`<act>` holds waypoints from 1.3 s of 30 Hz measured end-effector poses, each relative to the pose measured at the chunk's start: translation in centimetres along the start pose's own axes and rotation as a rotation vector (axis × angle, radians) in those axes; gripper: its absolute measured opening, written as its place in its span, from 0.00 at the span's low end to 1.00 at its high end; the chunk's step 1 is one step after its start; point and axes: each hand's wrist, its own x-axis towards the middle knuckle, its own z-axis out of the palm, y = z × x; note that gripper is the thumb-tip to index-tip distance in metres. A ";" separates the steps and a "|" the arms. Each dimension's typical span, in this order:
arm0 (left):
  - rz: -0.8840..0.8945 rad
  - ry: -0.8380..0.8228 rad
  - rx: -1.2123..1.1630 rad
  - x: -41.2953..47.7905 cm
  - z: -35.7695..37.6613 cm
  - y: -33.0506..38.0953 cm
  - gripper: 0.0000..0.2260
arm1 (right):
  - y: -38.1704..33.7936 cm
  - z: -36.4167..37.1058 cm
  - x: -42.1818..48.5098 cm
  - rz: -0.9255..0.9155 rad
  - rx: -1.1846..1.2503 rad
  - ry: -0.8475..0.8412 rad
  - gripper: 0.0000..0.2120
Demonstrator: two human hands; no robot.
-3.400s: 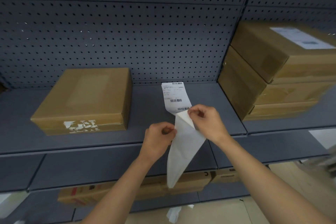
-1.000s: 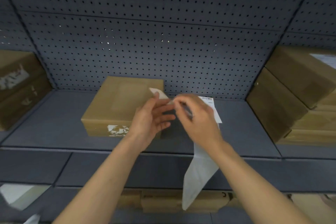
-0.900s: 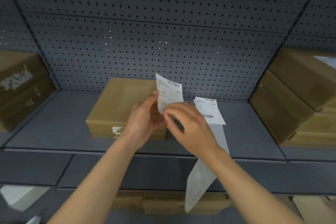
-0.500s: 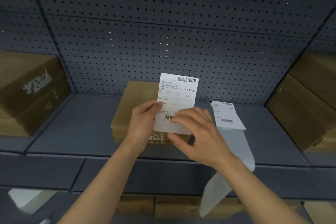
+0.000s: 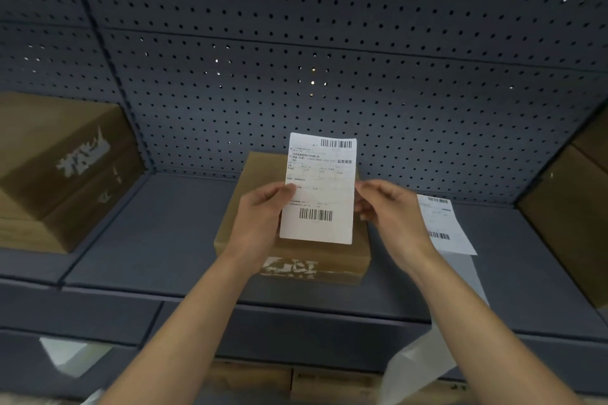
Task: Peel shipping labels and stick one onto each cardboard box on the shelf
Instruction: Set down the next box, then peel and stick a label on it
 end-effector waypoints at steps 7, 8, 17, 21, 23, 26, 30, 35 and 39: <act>-0.004 0.022 0.049 1.8 -0.1 -0.3 0.08 | 0.4 0.7 1.8 -0.016 -0.009 -0.088 0.06; -0.005 0.024 0.072 2.0 -0.2 -0.4 0.08 | 0.5 0.8 2.0 -0.024 -0.031 -0.085 0.05; 0.093 -0.177 0.575 4.5 -3.4 0.9 0.08 | 1.2 1.9 3.4 0.067 -0.060 -0.073 0.05; 0.124 -0.197 0.661 5.8 -4.5 1.4 0.07 | 1.2 2.8 3.9 0.097 -0.045 -0.067 0.05; 0.106 -0.210 0.643 6.3 -4.8 1.3 0.06 | 1.3 3.2 4.2 0.106 -0.052 -0.058 0.04; 0.112 -0.222 0.637 6.9 -5.5 1.2 0.06 | 1.5 3.5 4.6 0.116 -0.076 -0.046 0.05; 0.154 -0.233 0.644 7.4 -6.0 1.2 0.08 | 1.7 3.5 4.8 0.115 -0.095 -0.073 0.05; 0.147 -0.247 0.674 7.6 -6.4 1.3 0.10 | 1.5 3.6 5.1 0.155 -0.125 -0.127 0.10; 0.140 -0.263 0.717 7.5 -6.4 1.2 0.18 | 1.6 3.8 5.3 0.133 -0.207 -0.155 0.12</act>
